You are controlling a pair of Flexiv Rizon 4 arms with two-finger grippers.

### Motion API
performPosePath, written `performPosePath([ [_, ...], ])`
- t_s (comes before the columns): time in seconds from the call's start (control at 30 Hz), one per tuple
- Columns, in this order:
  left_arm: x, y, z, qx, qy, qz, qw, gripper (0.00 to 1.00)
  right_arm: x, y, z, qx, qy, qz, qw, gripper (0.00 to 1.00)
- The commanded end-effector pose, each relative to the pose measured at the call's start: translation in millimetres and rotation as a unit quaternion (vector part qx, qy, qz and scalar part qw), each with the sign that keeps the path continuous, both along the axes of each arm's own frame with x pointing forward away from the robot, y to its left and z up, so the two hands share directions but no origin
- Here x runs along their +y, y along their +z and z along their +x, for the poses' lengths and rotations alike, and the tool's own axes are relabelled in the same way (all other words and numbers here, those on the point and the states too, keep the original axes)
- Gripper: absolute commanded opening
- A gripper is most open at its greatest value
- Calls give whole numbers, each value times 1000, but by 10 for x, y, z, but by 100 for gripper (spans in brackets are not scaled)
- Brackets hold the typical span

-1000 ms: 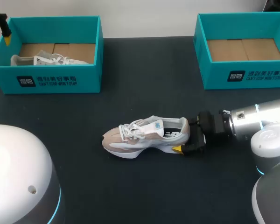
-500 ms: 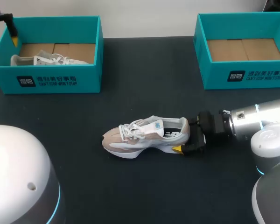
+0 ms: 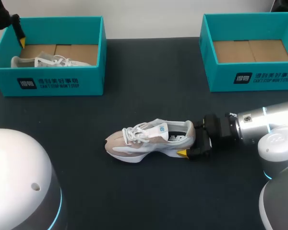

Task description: Take the shoe out of the shoebox, open the shoe tongue, remove and reinsert the insole, then place the shoe into the shoebox

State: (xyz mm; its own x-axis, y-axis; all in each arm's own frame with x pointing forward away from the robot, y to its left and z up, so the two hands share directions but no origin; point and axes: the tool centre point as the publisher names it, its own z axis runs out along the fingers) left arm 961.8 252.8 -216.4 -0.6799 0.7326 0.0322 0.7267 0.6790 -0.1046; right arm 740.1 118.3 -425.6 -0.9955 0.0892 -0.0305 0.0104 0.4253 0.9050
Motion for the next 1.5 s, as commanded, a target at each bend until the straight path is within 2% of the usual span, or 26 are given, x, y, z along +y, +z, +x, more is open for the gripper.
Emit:
performPosePath([
  [0.03, -32, -5, -38, -14, 182, 54, 982, 100, 28, -55, -21, 0, -1, -1, 1000, 0],
  [0.17, -32, -5, -38, -14, 182, 54, 982, 100, 28, -55, -21, 0, -1, -1, 1000, 0],
  [0.2, -135, 14, -104, -7, 210, 44, 977, 100, 28, -55, -21, 0, -1, -1, 1000, 0],
  [0.27, -316, 46, -151, 28, 282, 27, 959, 100, 28, -55, -21, 0, -1, -1, 1000, 0],
  [0.33, -487, 62, -176, 35, 362, 21, 931, 100, 28, -55, -21, 0, -1, -1, 1000, 0],
  [0.37, -542, 75, -208, 43, 367, 15, 929, 100, 28, -55, -21, 0, -1, -1, 1000, 0],
  [0.4, -606, 82, -235, 36, 406, 15, 913, 100, 28, -55, -21, 0, -1, -1, 1000, 0],
  [0.43, -662, 97, -273, 42, 408, 9, 912, 100, 28, -55, -21, 0, -1, -1, 1000, 0],
  [0.47, -726, 111, -305, 51, 438, 11, 897, 100, 28, -55, -21, 0, -1, -1, 1000, 0],
  [0.5, -791, 113, -344, 32, 449, 4, 893, 100, 28, -55, -21, 0, -1, -1, 1000, 0],
  [0.53, -843, 124, -387, 48, 458, 5, 888, 100, 28, -55, -21, 0, -1, -1, 1000, 0],
  [0.57, -919, 127, -428, 33, 476, 6, 879, 100, 28, -55, -21, 0, -1, -1, 1000, 0],
  [0.67, -1100, 113, -478, 54, 526, 14, 848, 100, 28, -55, -21, 0, -1, -1, 1000, 0],
  [0.7, -1163, 100, -498, 46, 530, 9, 847, 100, 28, -55, -21, 0, -1, -1, 1000, 0],
  [0.77, -1290, 82, -549, 48, 555, 10, 831, 100, 28, -55, -21, 0, -1, -1, 1000, 0],
  [0.87, -1468, 44, -597, 51, 600, 10, 799, 100, 28, -55, -21, 0, -1, -1, 1000, 0],
  [0.9, -1514, 29, -607, 53, 632, 6, 773, 100, 28, -55, -21, 0, -1, -1, 1000, 0],
  [0.93, -1586, 7, -647, 49, 629, 4, 775, 100, 28, -55, -21, 0, -1, -1, 1000, 0],
  [0.97, -1636, -3, -680, 53, 648, 1, 760, 100, 28, -55, -21, 0, -1, -1, 1000, 0],
  [1.0, -1700, -9, -702, 47, 653, -2, 756, 100, 28, -55, -21, 0, -1, -1, 1000, 0],
  [1.03, -1751, -18, -725, 52, 669, -1, 741, 100, 28, -55, -21, 0, -1, -1, 1000, 0],
  [1.1, -1853, -44, -767, 55, 679, 2, 732, 100, 28, -55, -21, 0, -1, -1, 1000, 0],
  [1.13, -1884, -56, -783, 53, 695, -2, 718, 100, 28, -55, -21, 0, -1, -1, 1000, 0],
  [1.37, -2215, -144, -962, 42, 731, 6, 681, 100, 28, -55, -21, 0, -1, -1, 1000, 0],
  [1.5, -2352, -173, -1075, 38, 726, 18, 686, 100, 28, -55, -21, 0, -1, -1, 1000, 0],
])
